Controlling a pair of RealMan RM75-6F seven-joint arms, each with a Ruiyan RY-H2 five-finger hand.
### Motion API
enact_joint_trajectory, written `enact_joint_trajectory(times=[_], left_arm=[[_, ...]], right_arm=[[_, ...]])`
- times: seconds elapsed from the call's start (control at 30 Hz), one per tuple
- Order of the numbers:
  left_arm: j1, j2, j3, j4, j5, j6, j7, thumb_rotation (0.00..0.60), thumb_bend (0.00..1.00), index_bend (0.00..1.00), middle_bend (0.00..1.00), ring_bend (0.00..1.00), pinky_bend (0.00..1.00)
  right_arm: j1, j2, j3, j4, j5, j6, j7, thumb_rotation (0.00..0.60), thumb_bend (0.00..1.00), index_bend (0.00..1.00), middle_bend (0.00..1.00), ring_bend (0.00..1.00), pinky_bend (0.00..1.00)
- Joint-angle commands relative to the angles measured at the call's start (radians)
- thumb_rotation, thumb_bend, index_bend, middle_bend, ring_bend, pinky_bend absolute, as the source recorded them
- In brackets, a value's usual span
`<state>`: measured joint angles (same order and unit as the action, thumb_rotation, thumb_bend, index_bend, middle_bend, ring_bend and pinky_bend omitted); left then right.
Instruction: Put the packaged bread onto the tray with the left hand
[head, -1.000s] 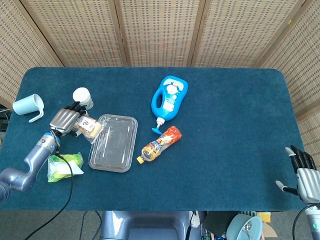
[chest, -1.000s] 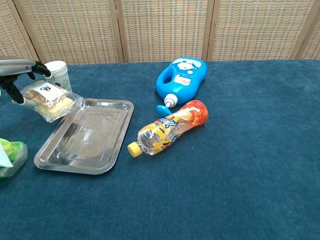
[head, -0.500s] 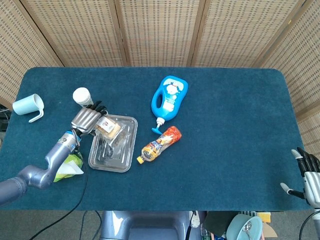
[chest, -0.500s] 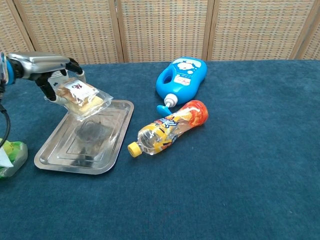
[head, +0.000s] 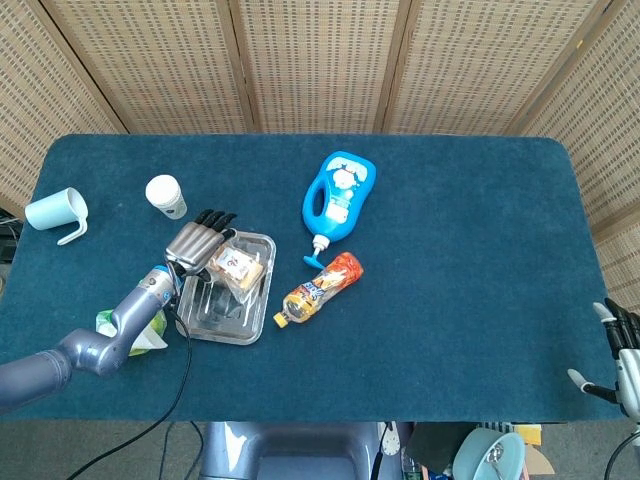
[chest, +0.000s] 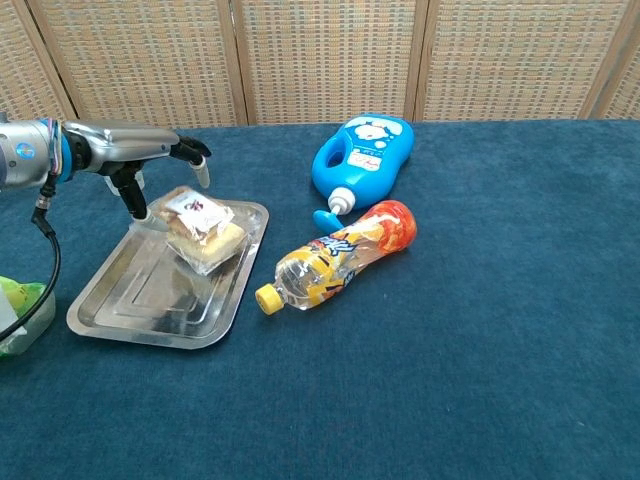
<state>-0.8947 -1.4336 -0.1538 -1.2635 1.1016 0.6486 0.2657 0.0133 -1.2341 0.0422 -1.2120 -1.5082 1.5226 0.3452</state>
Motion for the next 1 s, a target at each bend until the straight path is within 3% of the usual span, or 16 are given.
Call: enact_joint_trajectory(times=[0.03,0.27,0.53,0.73,0.9,1.0], left_arm=[[0.007,0.064,0.010,-0.085,-0.060,0.005,0.039,0.600,0.13,0.09,0.00,0.00,0.00],[0.014,0.114,0.028,-0.170,-0.100,0.029,0.062,0.600,0.10,0.04,0.00,0.00,0.00],[0.080,0.229,0.049,-0.262,-0.077,0.161,0.083,0.600,0.15,0.04,0.00,0.00,0.00],[0.194,0.387,0.081,-0.403,-0.018,0.310,0.057,0.600,0.15,0.04,0.00,0.00,0.00],[0.367,0.502,0.143,-0.502,0.108,0.541,0.003,0.600,0.16,0.04,0.00,0.00,0.00],[0.436,0.530,0.172,-0.515,0.176,0.626,-0.040,0.600,0.16,0.04,0.00,0.00,0.00]], right_arm=[[0.001,0.004,0.002,-0.011,-0.006,0.006,-0.009,0.600,0.18,0.00,0.00,0.00,0.00],[0.006,0.007,0.004,-0.028,-0.011,0.004,-0.028,0.600,0.18,0.00,0.00,0.00,0.00],[0.002,0.007,0.011,-0.016,0.022,-0.022,-0.005,0.600,0.18,0.00,0.00,0.00,0.00],[0.003,0.000,0.027,0.011,0.049,-0.040,0.043,0.600,0.18,0.00,0.00,0.00,0.00],[0.015,-0.001,0.033,0.023,0.036,-0.041,0.071,0.600,0.18,0.00,0.00,0.00,0.00],[0.021,0.004,0.032,0.015,0.026,-0.042,0.069,0.600,0.18,0.00,0.00,0.00,0.00]])
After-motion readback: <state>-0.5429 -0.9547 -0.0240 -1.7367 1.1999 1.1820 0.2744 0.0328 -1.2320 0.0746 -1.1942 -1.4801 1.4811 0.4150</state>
